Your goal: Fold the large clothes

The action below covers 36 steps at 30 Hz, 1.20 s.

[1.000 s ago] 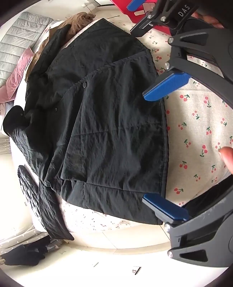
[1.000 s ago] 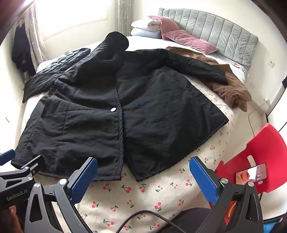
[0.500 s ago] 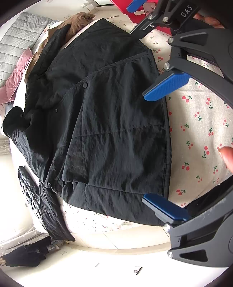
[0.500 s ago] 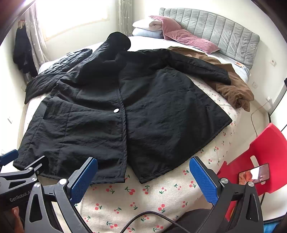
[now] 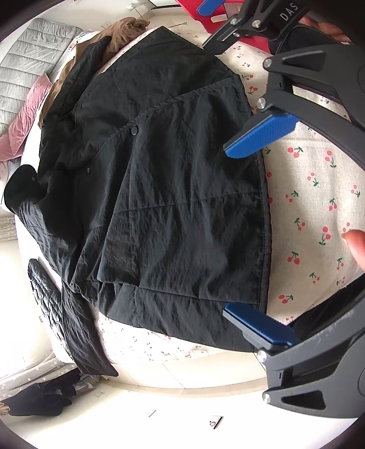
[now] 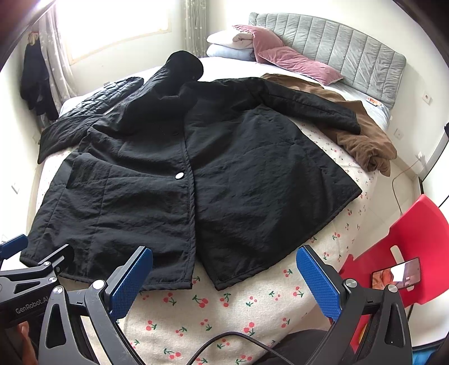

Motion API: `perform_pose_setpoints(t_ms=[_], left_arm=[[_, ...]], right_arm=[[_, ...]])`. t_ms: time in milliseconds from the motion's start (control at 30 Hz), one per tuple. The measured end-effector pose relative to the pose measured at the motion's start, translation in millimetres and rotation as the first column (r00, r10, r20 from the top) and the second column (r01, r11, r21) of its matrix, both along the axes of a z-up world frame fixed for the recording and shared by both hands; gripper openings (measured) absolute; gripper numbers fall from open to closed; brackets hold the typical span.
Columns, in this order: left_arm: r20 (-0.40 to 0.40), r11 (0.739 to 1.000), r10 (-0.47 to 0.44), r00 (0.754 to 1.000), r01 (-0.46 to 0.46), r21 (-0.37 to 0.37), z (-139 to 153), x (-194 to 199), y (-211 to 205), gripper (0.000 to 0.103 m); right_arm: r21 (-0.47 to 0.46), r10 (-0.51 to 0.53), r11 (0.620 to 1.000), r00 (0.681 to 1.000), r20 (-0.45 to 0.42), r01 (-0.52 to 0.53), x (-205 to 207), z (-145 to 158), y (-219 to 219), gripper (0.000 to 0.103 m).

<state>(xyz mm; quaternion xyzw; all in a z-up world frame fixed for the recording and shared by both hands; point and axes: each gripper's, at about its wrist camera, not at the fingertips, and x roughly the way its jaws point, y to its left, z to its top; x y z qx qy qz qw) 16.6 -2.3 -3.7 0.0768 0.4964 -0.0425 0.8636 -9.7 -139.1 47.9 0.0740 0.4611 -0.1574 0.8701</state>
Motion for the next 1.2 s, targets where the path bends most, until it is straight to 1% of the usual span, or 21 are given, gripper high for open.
perform_pose_setpoints(t_ms=[933, 1200], left_arm=[[-0.003, 1.0, -0.001, 1.0, 0.001, 0.002, -0.4, 2.2, -0.3, 0.103], [0.007, 1.0, 0.002, 1.0, -0.002, 0.005, -0.2, 1.3, 0.7, 0.103]], right_arm=[[0.002, 0.01, 1.0, 1.0, -0.004, -0.01, 3.4, -0.8, 0.3, 0.103], [0.013, 0.01, 1.0, 1.0, -0.006, -0.01, 3.2, -2.7, -1.4, 0.103]])
